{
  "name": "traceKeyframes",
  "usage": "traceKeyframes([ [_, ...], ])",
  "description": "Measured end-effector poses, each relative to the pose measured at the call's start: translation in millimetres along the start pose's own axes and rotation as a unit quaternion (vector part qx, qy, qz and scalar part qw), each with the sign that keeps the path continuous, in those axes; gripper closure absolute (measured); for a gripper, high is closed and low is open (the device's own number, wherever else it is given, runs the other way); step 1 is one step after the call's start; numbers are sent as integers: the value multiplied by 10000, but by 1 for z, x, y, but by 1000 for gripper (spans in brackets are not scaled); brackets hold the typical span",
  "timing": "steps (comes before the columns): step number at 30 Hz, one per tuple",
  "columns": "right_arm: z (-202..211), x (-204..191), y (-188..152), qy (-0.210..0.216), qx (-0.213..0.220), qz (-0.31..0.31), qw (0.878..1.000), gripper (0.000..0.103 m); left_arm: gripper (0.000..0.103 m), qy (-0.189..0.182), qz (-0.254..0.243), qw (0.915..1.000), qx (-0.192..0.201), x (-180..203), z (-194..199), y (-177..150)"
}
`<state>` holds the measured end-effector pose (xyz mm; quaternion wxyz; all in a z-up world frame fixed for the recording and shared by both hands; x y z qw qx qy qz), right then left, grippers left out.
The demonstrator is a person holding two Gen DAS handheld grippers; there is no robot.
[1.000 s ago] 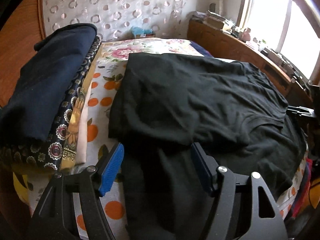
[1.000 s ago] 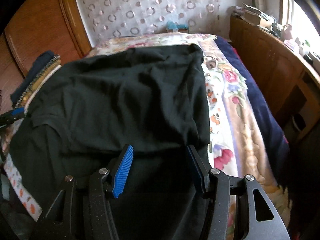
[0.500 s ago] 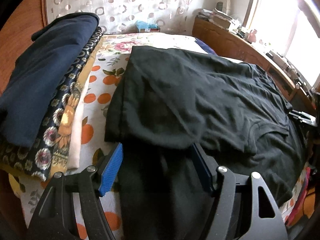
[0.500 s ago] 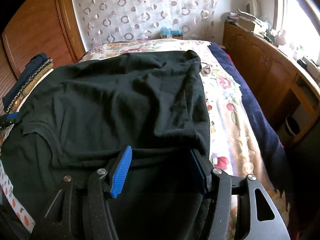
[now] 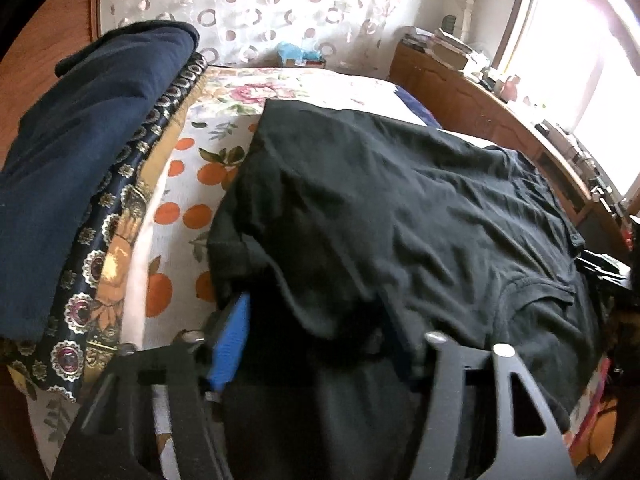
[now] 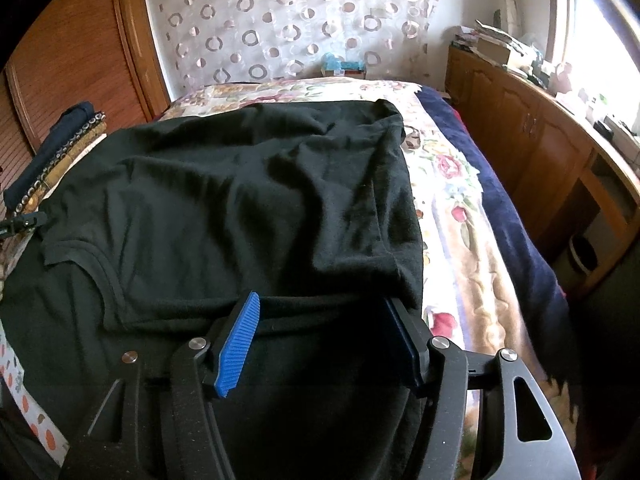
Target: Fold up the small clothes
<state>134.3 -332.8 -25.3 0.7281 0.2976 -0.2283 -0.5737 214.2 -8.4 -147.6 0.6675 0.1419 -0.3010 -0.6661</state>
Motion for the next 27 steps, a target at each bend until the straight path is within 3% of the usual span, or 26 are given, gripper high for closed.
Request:
traceKeyframes([
  [2, 0, 2, 1, 53, -29, -51, 10000, 44, 49, 48, -70, 10000, -4, 1, -1, 0],
  [4, -2, 6, 4, 82, -44, -123, 9999, 56, 56, 80, -97, 9999, 6, 2, -1, 0],
  [8, -8, 9, 10, 65, -56, -264, 9996, 61, 65, 210, -169, 9996, 66, 3, 0, 1],
  [11, -12, 8, 12, -88, -28, -218, 9997, 85, 80, 247, -193, 9994, 133, 4, 1, 3],
  [12, -13, 6, 12, -1, -2, -192, 9998, 97, 85, 232, -215, 9994, 154, 4, 2, 4],
  [14, -9, -2, 11, 187, 92, -23, 9998, 98, 94, 70, -322, 9994, 108, 9, 3, 2],
  [27, 59, 7, 15, 287, 1019, -43, 9944, 98, 97, -318, -422, 9905, 1272, 28, 92, 18],
])
Point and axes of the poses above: each gripper's, at about its wrist camera, not at the fingertips, and z roughly against the way its jaws point, x to its right, y to its top, the point moved 5 cm from there along -z, roughly the way its jaws point, and after that the axes turned 4 degrees about z, right-handed, at the moved point
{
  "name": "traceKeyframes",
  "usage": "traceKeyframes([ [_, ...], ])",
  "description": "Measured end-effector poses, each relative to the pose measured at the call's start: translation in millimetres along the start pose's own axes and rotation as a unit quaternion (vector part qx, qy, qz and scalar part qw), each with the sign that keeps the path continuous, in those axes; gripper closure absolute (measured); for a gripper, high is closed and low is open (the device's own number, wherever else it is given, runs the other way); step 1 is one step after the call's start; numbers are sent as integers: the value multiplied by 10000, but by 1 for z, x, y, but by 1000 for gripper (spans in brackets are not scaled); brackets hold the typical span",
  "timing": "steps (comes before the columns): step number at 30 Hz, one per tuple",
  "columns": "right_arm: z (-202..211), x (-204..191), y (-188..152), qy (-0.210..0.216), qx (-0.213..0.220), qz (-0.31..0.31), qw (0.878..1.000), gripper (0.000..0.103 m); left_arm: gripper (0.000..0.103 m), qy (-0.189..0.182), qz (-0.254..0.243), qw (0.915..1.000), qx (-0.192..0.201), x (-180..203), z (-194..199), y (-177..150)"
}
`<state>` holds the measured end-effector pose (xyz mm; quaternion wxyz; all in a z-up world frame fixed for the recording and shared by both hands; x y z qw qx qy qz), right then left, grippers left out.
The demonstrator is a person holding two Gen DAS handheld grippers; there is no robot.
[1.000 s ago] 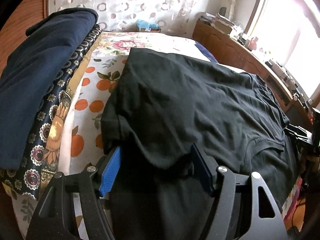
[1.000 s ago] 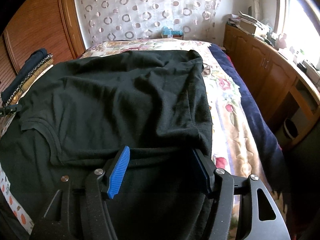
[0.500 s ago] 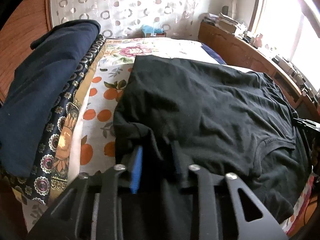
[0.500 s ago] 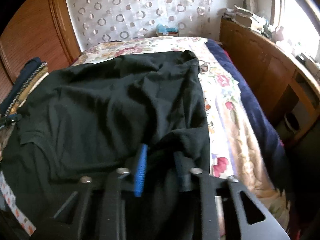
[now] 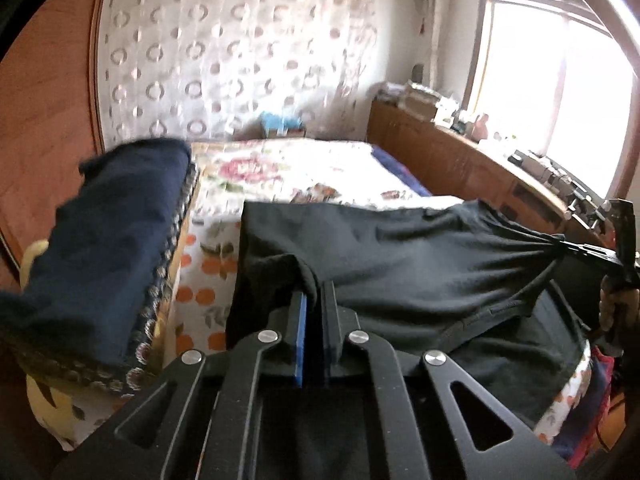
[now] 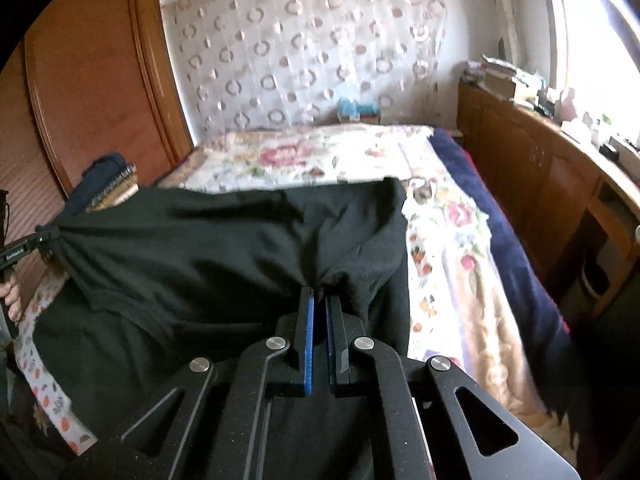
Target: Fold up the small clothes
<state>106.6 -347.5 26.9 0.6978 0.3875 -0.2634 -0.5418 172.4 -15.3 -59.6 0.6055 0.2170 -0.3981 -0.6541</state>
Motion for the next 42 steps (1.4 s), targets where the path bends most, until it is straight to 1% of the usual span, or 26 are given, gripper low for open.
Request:
traceKeyframes([
  [4, 28, -2, -5, 11, 225, 45, 9997, 98, 97, -88, -29, 9999, 132, 4, 20, 0],
  [5, 34, -1, -12, 19, 258, 72, 9996, 98, 97, -100, -36, 9998, 150, 4, 26, -4],
  [12, 55, -3, -48, 78, 233, 162, 9996, 98, 97, -133, -40, 9999, 59, 3, 44, -28],
  [15, 65, -6, -56, 116, 256, 171, 9995, 98, 97, -138, -40, 9999, 9, 3, 50, -36],
  [21, 83, -5, -53, 107, 301, 252, 9992, 98, 97, -162, -75, 9998, 114, 14, 72, -47],
  [25, 82, -3, -61, 87, 199, 237, 9995, 98, 97, -79, -70, 9999, 28, 15, 76, -61],
  [27, 72, -6, -67, 29, 9, 268, 9996, 98, 97, 58, -106, 9999, -86, 13, 70, -73],
  [30, 54, -11, -85, -130, -344, 446, 9983, 98, 97, 148, -20, 9992, -358, 5, 58, -90],
  [32, 44, -14, -95, -226, -504, 530, 9971, 98, 96, 219, -28, 9987, -454, 3, 53, -96],
  [34, 37, -16, -97, -246, -573, 549, 9965, 98, 95, 248, -52, 9982, -547, 3, 50, -101],
  [36, 33, -13, -97, -248, -601, 523, 9965, 98, 94, 277, -110, 9980, -550, 4, 51, -102],
  [37, 32, -12, -94, -260, -599, 517, 9965, 98, 88, 282, -137, 9980, -541, 4, 52, -103],
  [38, 31, -11, -90, -255, -585, 513, 9966, 98, 74, 292, -142, 9980, -534, 4, 53, -103],
  [40, 33, -12, -87, -256, -555, 535, 9967, 98, 59, 275, -78, 9984, -489, 3, 56, -103],
  [42, 37, -13, -84, -259, -509, 570, 9967, 96, 54, 251, -32, 9985, -486, 1, 58, -102],
])
Point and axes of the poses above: each gripper's, at about its wrist camera, not at the fingertips, and z roughly against the way its jaws point, x to its right, y to its top, the point moved 5 cm from there along -z, roughly the way its jaws point, and after that the axes turned 4 degrees about z, right-handed, at the moved point
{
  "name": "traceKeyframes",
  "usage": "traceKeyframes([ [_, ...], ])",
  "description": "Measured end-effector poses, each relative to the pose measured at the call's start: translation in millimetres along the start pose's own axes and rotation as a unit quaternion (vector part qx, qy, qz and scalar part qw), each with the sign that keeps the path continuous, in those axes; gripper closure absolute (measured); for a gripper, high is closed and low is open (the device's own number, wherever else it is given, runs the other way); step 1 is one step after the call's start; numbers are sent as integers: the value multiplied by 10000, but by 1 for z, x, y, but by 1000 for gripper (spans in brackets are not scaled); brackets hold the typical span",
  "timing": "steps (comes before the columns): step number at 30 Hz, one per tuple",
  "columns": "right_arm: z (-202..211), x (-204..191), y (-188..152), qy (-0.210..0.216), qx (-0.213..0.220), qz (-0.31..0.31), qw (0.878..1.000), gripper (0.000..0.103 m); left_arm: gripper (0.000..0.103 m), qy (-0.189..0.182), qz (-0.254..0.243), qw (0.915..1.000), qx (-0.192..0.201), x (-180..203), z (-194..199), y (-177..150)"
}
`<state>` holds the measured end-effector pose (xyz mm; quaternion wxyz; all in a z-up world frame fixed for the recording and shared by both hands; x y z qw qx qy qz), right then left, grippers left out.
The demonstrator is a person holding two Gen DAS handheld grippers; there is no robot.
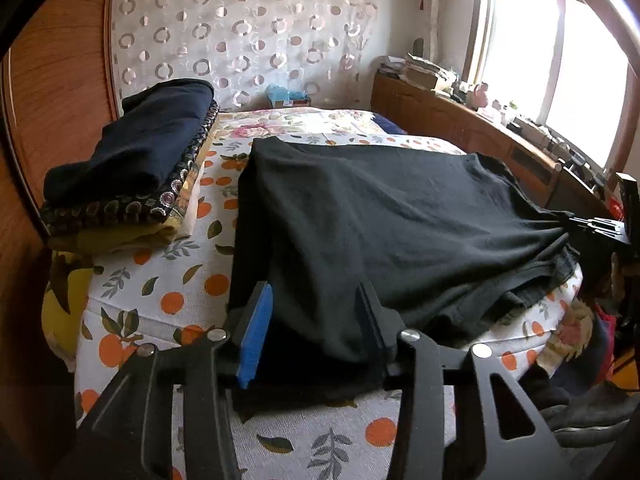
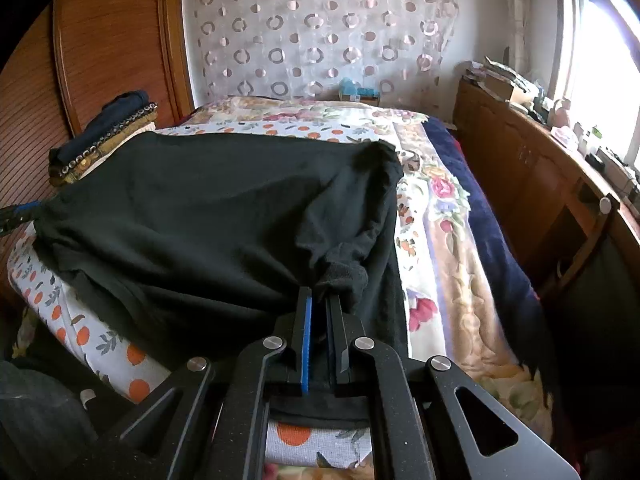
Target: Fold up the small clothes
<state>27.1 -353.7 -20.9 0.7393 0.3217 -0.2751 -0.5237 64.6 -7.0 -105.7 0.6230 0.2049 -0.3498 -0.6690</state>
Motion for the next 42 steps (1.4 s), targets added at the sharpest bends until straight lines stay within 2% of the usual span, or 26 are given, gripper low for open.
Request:
traceKeyframes([
  [2, 9, -1, -8, 16, 70, 66, 10000, 93, 40, 87, 7, 10000, 29, -2, 1, 0],
  [4, 14, -1, -8, -73, 127, 121, 9998, 84, 34, 148, 37, 9999, 34, -5, 2, 2],
  [5, 17, -1, -8, -112, 157, 144, 9997, 81, 33, 159, 39, 9999, 37, -5, 1, 2],
  [7, 20, -1, -5, -107, 242, 174, 9995, 62, 26, 216, 7, 9997, 59, -5, 1, 4],
  [10, 24, -5, -1, -101, 368, 175, 9991, 52, 24, 230, 12, 9997, 82, -5, 0, 7],
  [15, 2, -20, -1, -71, 358, 267, 9990, 52, 24, 206, 95, 9997, 84, -6, -7, 8],
  [26, -61, -69, -5, 417, 41, 527, 9977, 52, 24, 357, 158, 9991, -181, -18, -26, 0],
  [36, -80, -80, -8, 564, -46, 562, 9968, 51, 24, 464, 442, 9969, -452, -40, -41, -19],
  [42, -81, -77, -13, 605, 73, 464, 9971, 44, 23, 505, 394, 9971, -422, -39, -41, -19],
])
Point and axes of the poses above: each gripper's, at about its wrist camera, not at the fingertips, and z roughly against the way its jaws point, x to its right, y to its top, the point moved 5 cm from there along -z, roughly the way its jaws point, and after that the axes turned 4 degrees about z, right-handed, at the moved point
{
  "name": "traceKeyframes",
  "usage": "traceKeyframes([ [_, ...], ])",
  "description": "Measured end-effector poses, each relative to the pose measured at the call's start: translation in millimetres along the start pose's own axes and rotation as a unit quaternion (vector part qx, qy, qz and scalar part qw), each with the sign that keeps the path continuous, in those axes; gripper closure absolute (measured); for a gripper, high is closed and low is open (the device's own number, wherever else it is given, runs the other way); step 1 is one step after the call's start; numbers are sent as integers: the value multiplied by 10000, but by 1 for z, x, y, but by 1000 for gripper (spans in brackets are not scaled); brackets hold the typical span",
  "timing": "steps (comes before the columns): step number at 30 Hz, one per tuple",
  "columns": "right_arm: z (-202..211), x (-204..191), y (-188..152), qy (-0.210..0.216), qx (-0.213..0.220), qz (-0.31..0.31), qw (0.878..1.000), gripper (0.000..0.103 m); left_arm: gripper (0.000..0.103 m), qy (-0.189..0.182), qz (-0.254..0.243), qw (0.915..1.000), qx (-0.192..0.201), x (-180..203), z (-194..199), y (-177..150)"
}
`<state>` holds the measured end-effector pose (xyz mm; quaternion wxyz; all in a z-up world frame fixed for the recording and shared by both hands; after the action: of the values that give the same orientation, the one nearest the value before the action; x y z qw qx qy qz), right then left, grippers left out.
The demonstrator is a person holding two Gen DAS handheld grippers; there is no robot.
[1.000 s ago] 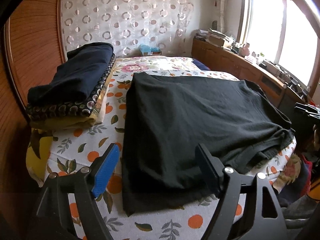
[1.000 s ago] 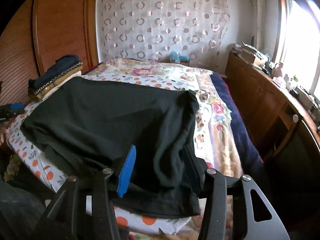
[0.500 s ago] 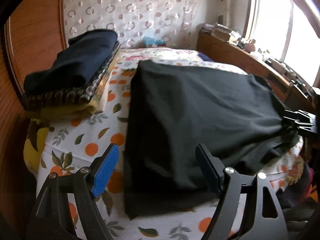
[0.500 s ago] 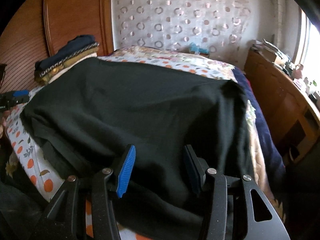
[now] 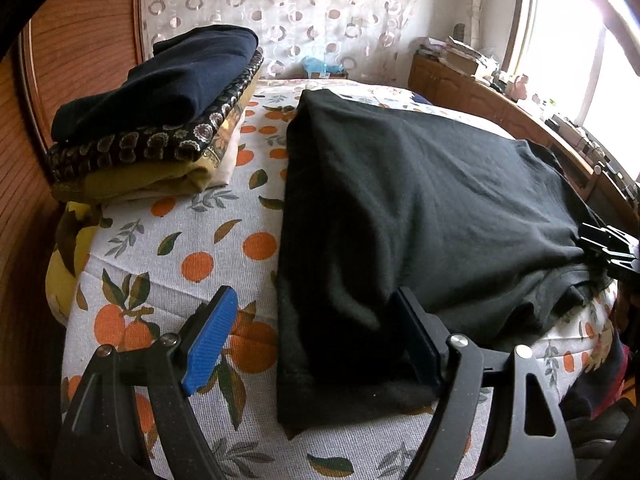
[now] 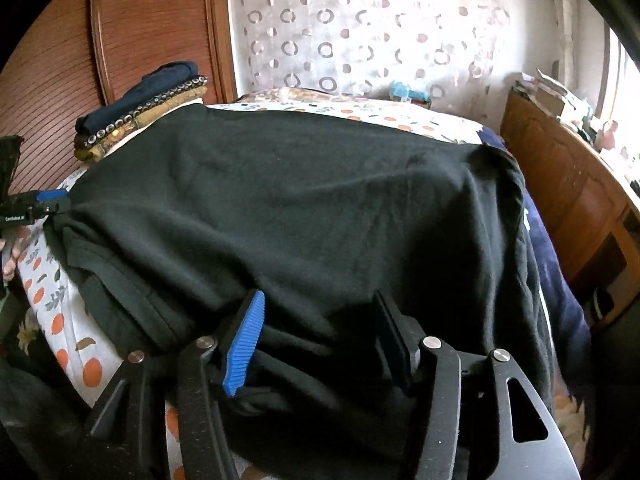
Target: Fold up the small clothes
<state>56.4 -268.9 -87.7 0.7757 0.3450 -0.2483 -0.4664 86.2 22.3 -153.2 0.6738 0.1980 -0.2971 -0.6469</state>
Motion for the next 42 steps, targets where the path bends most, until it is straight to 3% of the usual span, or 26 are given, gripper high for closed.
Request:
traceKeyframes([
  [4, 1, -1, -5, -9, 91, -20, 10000, 42, 23, -123, 50, 9999, 21, 0, 0, 2],
  [6, 3, -2, -7, -14, 152, -25, 9999, 41, 29, -242, 40, 9997, 28, 2, 1, 2],
  [9, 4, -2, -9, 1, 173, -64, 9998, 40, 47, -338, -22, 9994, 5, 5, 2, 2],
  [11, 4, -2, -9, -1, 171, -77, 9998, 40, 68, -558, -26, 9984, -51, 9, 2, 2],
  [14, 4, -1, -10, 2, 174, -68, 9998, 39, 87, -665, -68, 9977, -73, 14, 2, 2],
  [24, 4, -1, -11, -10, 218, -64, 9997, 38, 91, -1160, -175, 9913, 591, 38, 38, 18],
  [35, 4, -1, -11, -6, 229, -55, 9997, 38, 92, -1412, -382, 9856, 851, 66, 47, 35],
  [42, 16, 6, -7, -30, 155, -107, 9998, 38, 92, -1810, -778, 9732, 1187, 111, 60, 74],
])
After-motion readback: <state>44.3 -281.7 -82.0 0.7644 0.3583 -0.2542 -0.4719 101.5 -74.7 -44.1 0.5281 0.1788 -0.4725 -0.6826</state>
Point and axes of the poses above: each gripper's, at about its wrist camera, not at the fingertips, and z roughly against the way its jaws point, x to its right, y to its top, the point moved 5 cm from there along -z, roughly the way its jaws point, and after that the axes turned 4 degrees about z, right-handed, at the moved point
